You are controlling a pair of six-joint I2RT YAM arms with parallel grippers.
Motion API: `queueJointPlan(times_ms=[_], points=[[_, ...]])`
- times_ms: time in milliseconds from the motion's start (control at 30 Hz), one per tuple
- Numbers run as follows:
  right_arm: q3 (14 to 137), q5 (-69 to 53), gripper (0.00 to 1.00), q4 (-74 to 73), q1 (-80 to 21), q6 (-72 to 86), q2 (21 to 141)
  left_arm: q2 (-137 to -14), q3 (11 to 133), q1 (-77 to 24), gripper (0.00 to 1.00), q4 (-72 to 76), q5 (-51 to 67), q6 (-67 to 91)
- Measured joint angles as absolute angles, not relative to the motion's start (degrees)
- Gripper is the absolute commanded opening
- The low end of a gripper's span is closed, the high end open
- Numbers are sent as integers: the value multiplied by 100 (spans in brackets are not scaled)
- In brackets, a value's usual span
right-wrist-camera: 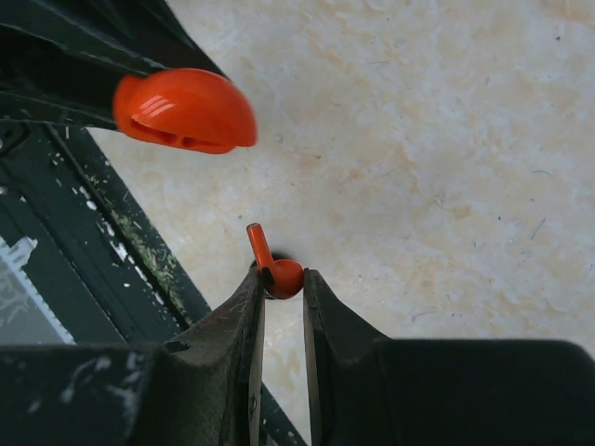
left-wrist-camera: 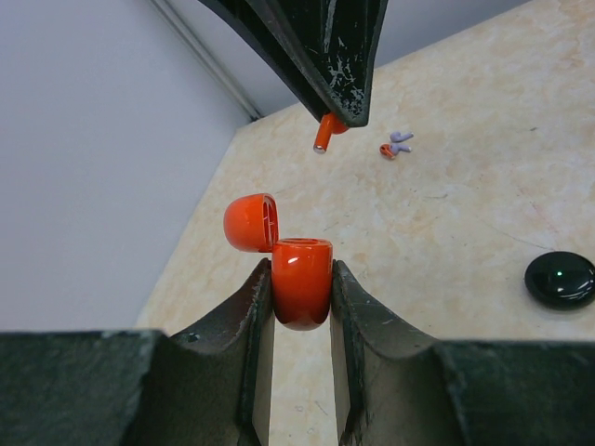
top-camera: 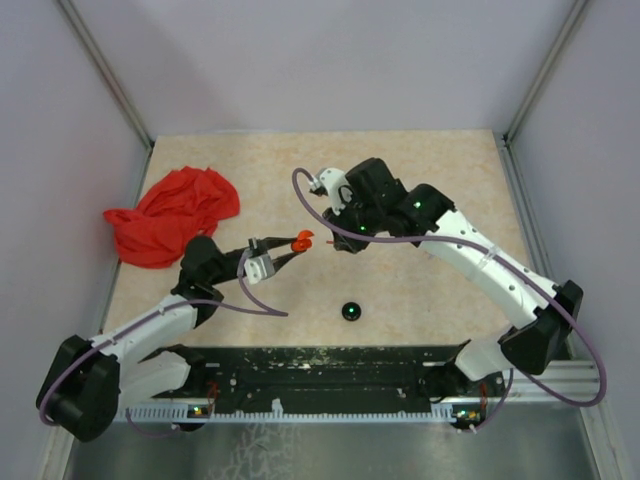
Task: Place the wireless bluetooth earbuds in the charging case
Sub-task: Place the earbud in the charging case.
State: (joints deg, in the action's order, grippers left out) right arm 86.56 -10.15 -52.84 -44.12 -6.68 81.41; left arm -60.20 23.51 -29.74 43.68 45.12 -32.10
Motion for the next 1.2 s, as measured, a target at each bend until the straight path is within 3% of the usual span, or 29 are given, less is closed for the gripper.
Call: queueJointPlan(times_ms=[333, 1200], points=[[8989, -888, 5, -5618, -5028, -690, 8265, -6058, 2169, -2974, 1, 4670, 4711, -3498], [9384, -679, 5, -5749, -5349, -753, 8794, -5944, 2134, -2989, 1, 4742, 5181, -3461]])
